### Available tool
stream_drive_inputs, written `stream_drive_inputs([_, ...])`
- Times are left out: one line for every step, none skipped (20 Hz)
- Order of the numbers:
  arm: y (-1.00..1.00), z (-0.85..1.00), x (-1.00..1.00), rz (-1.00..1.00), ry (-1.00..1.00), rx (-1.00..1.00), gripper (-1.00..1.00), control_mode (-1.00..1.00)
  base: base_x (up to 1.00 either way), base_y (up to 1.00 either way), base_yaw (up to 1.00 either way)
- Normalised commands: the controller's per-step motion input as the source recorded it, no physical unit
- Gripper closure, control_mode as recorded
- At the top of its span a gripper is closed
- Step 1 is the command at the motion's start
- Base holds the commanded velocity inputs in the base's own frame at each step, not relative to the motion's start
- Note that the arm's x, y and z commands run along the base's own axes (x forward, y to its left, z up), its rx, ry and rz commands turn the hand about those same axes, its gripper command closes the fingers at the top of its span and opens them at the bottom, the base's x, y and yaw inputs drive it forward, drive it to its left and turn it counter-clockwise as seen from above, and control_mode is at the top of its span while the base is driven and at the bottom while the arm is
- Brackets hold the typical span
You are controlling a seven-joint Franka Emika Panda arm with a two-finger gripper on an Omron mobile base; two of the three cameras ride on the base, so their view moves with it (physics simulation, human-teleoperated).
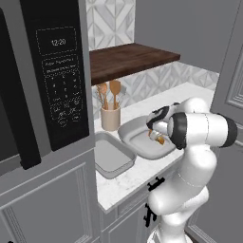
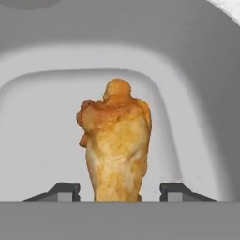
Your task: Place one tomato and one chicken drumstick in each tupperware on the nearby counter, to pack two identical lunches.
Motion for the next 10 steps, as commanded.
stream_drive_inputs([0.00, 0.14, 0.00, 0.01, 0.02, 0.00, -1.00, -1.00, 0.00, 0.00, 0.00])
stream_drive_inputs([0.00, 0.11, 0.00, 0.01, 0.00, 0.00, -1.00, -1.00, 0.00, 0.00, 0.00])
stream_drive_inputs([0.00, 0.15, 0.00, 0.01, 0.00, 0.00, -1.00, -1.00, 0.00, 0.00, 0.00])
stream_drive_inputs([0.00, 0.26, 0.00, 0.00, 0.00, 0.00, -1.00, -1.00, 0.00, 0.00, 0.00])
stream_drive_inputs([0.01, 0.57, 0.00, 0.00, 0.00, 0.00, -1.00, -1.00, 0.00, 0.00, 0.00])
stream_drive_inputs([0.02, 0.78, -0.16, 0.01, 0.00, 0.00, -1.00, -1.00, 0.00, 0.00, 0.00])
stream_drive_inputs([0.03, 0.99, -0.46, 0.02, 0.00, 0.00, -1.00, -1.00, 0.00, 0.00, 0.00])
stream_drive_inputs([0.03, 0.94, -0.65, 0.02, 0.00, -0.01, -1.00, -1.00, 0.00, 0.00, 0.00])
stream_drive_inputs([0.04, 0.84, -0.87, 0.01, 0.00, -0.01, -1.00, -1.00, 0.00, 0.00, 0.00])
stream_drive_inputs([0.10, 0.72, -1.00, 0.00, 0.00, -0.01, -1.00, -1.00, 0.00, 0.00, 0.00])
